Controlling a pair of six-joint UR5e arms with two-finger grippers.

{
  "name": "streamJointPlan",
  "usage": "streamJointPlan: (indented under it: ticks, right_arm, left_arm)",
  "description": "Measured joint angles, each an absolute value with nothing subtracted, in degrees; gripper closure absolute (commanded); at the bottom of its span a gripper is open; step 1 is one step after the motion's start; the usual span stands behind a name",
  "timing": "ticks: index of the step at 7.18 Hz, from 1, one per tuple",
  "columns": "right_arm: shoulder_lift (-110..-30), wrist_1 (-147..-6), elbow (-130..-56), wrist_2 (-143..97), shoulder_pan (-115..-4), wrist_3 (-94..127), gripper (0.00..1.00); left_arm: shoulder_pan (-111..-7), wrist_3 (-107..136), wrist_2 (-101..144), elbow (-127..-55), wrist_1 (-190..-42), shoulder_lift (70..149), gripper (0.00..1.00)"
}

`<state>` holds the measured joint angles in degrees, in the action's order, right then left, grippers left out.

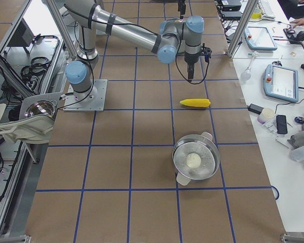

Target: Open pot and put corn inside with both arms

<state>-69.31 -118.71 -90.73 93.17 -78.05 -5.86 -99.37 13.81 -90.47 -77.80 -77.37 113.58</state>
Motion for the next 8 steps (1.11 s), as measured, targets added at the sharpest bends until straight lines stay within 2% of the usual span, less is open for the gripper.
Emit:
streamJointPlan:
  ticks: [1,2,5,6,8]
  right_arm:
    - [-65.37,-123.49,-90.94,93.17,-77.88,-5.87,0.00]
    - [-61.77,-127.61,-91.01,93.17,-77.71,-5.88,0.00]
    - [-57.33,-132.68,-91.04,93.44,-75.91,-6.14,0.00]
    - [-56.95,-132.91,-91.01,93.66,-75.62,-6.18,0.00]
    - [-55.21,-133.65,-90.79,93.86,-75.45,-6.22,0.00]
  left_arm:
    - [-99.71,13.72,-90.50,-77.78,-77.14,114.38,0.00]
    - [-100.01,13.66,-90.52,-77.85,-77.22,114.90,0.10]
    - [-100.53,13.60,-90.55,-78.20,-77.92,115.57,0.10]
    - [-100.59,13.57,-90.59,-78.68,-78.02,115.55,0.17]
    - [-100.63,13.52,-90.56,-79.34,-78.07,115.51,0.42]
